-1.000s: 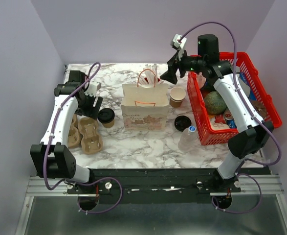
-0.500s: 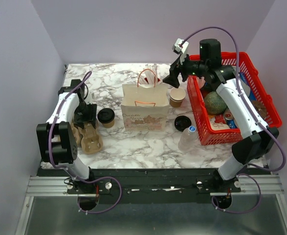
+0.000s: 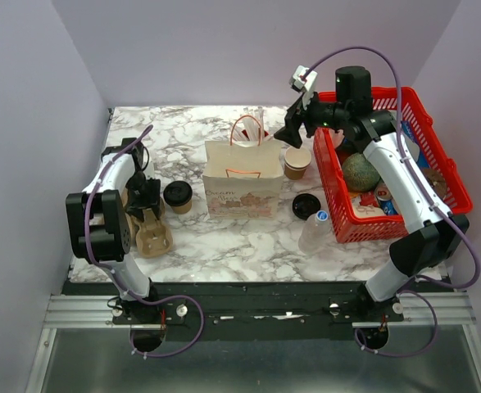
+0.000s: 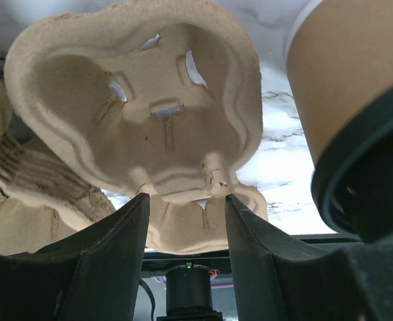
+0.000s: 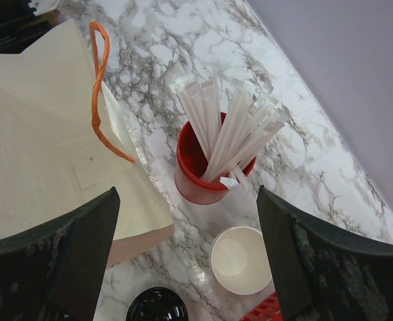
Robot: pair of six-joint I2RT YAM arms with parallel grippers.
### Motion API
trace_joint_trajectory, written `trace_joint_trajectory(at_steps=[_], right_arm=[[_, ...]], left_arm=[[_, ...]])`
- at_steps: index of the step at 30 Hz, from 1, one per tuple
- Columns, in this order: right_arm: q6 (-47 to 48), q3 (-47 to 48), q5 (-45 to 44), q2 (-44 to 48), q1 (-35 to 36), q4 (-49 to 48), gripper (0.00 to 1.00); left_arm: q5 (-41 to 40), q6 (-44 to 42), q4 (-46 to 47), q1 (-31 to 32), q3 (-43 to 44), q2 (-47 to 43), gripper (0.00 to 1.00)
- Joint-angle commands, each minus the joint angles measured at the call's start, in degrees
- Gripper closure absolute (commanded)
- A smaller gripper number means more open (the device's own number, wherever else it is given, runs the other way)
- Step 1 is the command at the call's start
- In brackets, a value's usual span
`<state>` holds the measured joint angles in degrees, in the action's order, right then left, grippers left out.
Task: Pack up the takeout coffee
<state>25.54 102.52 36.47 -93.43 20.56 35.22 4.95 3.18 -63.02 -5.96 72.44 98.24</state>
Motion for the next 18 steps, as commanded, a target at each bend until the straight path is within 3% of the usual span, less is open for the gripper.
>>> trace_joint_trajectory(at_steps=[1, 18], right_arm=[[0.5, 1.3, -0.8, -1.1, 0.0, -0.6, 0.08], [0.8, 1.5, -0.9, -1.9, 0.0, -0.6, 0.08]], left_arm=[[-0.5, 1.7, 0.1, -0.4, -0.7, 1.2, 0.42], [-1.9, 2.2, -0.5, -0.3, -1.2, 2.3, 0.47]])
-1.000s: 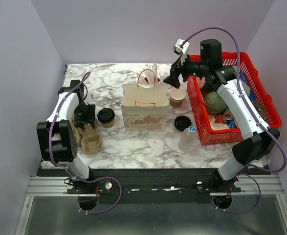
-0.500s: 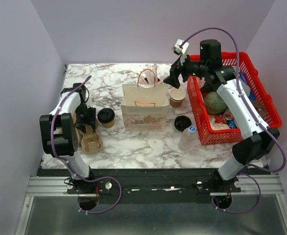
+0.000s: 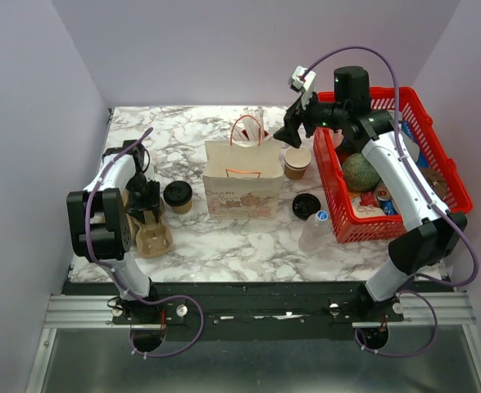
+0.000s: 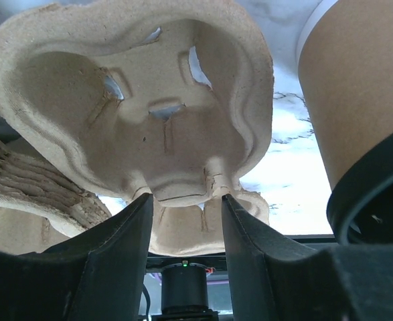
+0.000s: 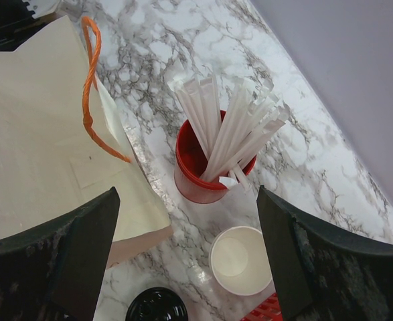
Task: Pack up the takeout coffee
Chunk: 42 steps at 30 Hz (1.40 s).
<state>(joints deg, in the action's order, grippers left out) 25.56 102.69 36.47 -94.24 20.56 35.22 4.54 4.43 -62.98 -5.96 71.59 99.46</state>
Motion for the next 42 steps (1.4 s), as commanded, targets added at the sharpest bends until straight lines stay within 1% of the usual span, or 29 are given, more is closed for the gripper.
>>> trace_joint_trajectory(at_steps=[1, 9, 16, 19, 22, 27, 32, 34, 39, 42], right_arm=[[0.9, 1.3, -0.9, -1.2, 0.0, -0.6, 0.08], [1.1, 0.6, -1.0, -0.9, -0.1, -0.6, 0.08], [1.4, 0.7, -1.2, -0.9, 0.0, -0.7, 0.08], [1.4, 0.5, -1.1, -0.8, -0.1, -0.8, 0.08], [1.5, 0.3, -1.0, -0.8, 0.0, -0.8, 0.08], [1.7, 0.2, -1.1, -0.9, 0.0, -0.9, 0.08], [1.9, 0.3, -1.0, -0.8, 0.0, -0.8, 0.08], [2.0, 0.2, -1.0, -0.8, -0.1, -0.9, 0.08], [2.2, -0.1, -0.8, -0.2, -0.1, -0.8, 0.08], [2.4, -0.5, -0.4, -0.2, -0.1, -0.6, 0.08]], left_arm=[[-1.5, 0.9, -0.4, -0.2, -0.4, 1.3, 0.47], [-1.5, 0.8, -0.3, -0.3, -0.4, 2.1, 0.48], [-3.2, 1.3, -0.4, 0.2, -0.4, 2.4, 0.55], [-3.5, 1.4, -0.4, 1.1, -0.4, 2.5, 0.54], [-3.6, 1.3, -0.3, 2.1, -0.4, 2.7, 0.52], [-3.3, 0.9, -0.2, 3.5, -0.5, 2.8, 0.54], [-4.1, 1.0, -0.6, 3.7, -0.2, 2.2, 0.61], [-4.1, 0.5, -0.8, 3.7, 0.1, 1.6, 0.69], [-3.7, -0.4, -2.1, 3.7, 1.4, -3.1, 0.73], [-3.1, -1.2, -2.9, 3.6, 2.4, -6.3, 0.79]])
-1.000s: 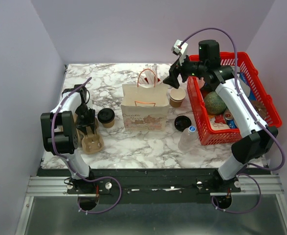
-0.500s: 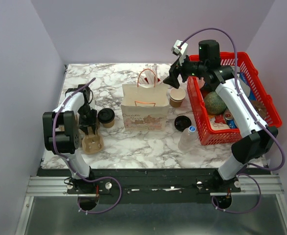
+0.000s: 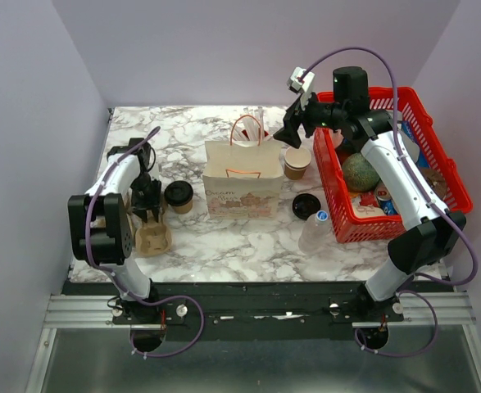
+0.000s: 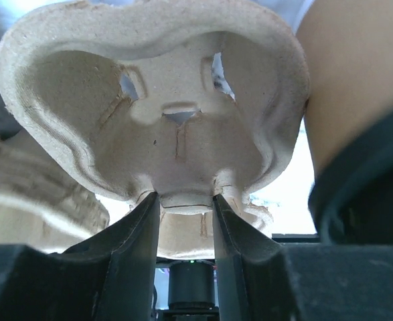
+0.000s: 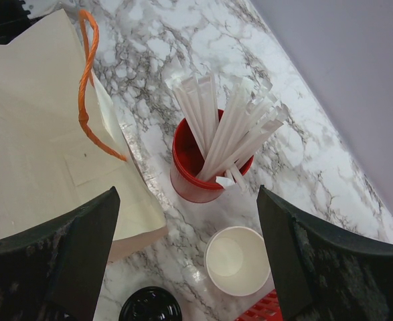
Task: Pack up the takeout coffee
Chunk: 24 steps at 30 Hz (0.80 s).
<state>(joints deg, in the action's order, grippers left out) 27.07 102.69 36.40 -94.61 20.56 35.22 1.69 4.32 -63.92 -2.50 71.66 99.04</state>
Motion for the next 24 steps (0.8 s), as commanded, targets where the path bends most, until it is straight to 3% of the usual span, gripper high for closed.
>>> trace_joint_trajectory(at_steps=[1, 3, 4, 7, 12, 20, 24], right_arm=[[0.9, -0.6, -0.2, 0.3, -0.1, -0.6, 0.08], [1.0, -0.7, 0.2, 0.2, -0.1, -0.5, 0.08], [1.0, -0.7, 0.2, 0.1, -0.1, -0.4, 0.08], [1.4, -0.2, 0.6, 0.0, -0.1, -0.2, 0.08], [2.5, 0.8, 2.5, 0.3, -0.1, 0.7, 0.08], [6.9, 2.3, 12.8, 1.1, 0.0, 4.5, 0.08], [6.6, 0.2, 18.1, 2.8, -0.1, 1.4, 0.06]], left_arm=[[0.0, -1.2, -2.2, 0.1, 2.5, -6.7, 0.81], [0.0, -1.9, -2.4, 0.1, 2.9, -8.7, 0.86], [0.0, -2.1, -2.6, 0.1, 3.1, -9.3, 0.94], [0.9, -3.1, -3.2, 0.0, 3.7, -11.2, 1.00], [5.1, -4.1, -3.3, 0.0, 5.1, -13.9, 1.00], [-1.1, -9.8, -3.3, -0.4, 11.6, -16.3, 1.00], [0.6, -15.5, -1.7, -1.2, 15.4, -16.9, 1.00]])
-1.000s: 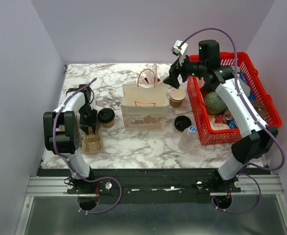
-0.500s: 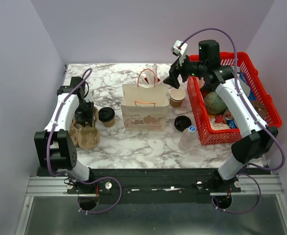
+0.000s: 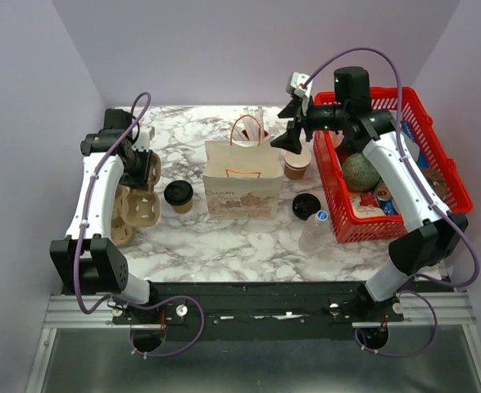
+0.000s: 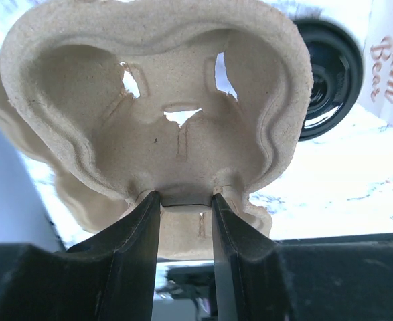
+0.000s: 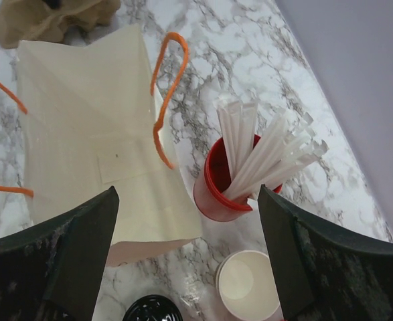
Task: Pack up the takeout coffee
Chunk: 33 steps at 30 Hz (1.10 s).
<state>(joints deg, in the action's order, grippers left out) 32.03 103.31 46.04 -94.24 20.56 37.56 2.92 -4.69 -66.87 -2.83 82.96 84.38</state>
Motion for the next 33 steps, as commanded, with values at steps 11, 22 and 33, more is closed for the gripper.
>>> trace_joint_trajectory(at_steps=[11, 22, 33], right_arm=[[3.1, 9.9, 11.3, -7.2, 0.7, 3.5, 0.07], [6.0, 11.7, 6.8, -11.3, 4.4, 7.0, 0.13], [6.5, 12.6, 1.7, -14.6, 4.4, 8.6, 0.41]], left_arm=[[23.4, -14.5, 10.8, -1.0, 18.5, -6.9, 1.00], [48.7, -2.5, 32.2, 0.5, 22.1, -9.8, 1.00], [51.7, -3.9, 40.2, 11.6, 17.9, -8.5, 1.00]])
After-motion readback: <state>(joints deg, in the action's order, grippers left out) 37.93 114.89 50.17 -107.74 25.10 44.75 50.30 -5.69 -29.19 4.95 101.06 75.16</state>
